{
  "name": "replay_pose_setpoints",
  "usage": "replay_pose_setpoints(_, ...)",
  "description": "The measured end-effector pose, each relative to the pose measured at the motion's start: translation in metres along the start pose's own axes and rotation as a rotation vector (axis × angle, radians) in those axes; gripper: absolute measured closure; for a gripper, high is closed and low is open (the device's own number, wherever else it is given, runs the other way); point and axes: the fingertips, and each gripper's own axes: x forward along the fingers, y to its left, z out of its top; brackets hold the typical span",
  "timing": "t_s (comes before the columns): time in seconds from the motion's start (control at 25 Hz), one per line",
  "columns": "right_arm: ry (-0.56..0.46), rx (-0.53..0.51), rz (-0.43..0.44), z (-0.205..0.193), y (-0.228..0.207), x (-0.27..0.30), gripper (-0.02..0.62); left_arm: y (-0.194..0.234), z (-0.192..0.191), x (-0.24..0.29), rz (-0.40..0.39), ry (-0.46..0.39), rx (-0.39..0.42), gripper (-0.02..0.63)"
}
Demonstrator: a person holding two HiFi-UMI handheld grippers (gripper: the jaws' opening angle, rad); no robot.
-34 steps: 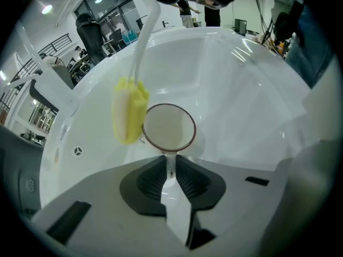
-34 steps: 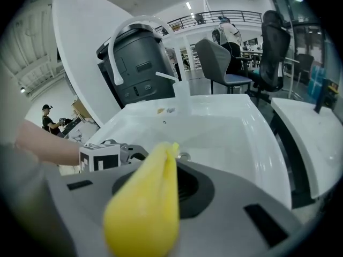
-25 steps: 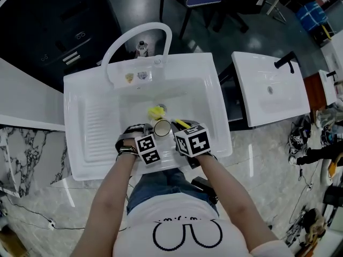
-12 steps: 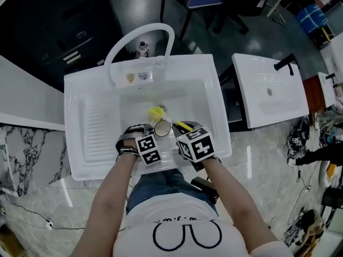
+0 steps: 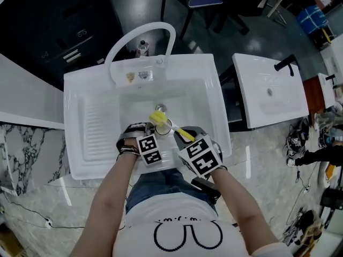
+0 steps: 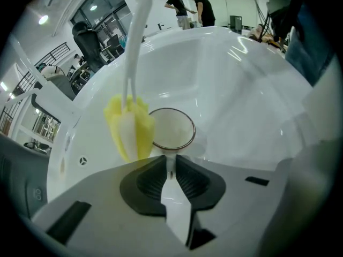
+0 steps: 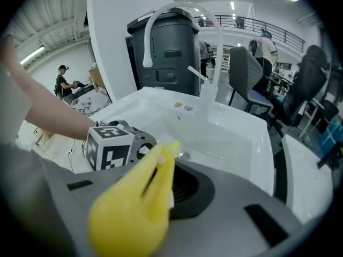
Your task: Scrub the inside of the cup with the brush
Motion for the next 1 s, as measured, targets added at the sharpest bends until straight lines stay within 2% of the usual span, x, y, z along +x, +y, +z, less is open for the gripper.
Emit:
replay_pose_setpoints(0.48,0.099,-0.099,-0.026,0.002,-0.012,0.074,0.560,-0.002,0.007,-0.001,0.022,0.018,0.097,0.541)
replay_pose_setpoints(0.84,0.071,-0.170,-0.021,0.007,-0.003,0.031,0.558,0.005,0.015,-0.001,0.103,0.005,0.132,0.540)
replay_pose_setpoints(1.0,0.063,-0.150,-0.024,0.003,-0.005,0.014,0.558,0.005,0.018,-0.001,0.114,-0.006,0.162,0.538)
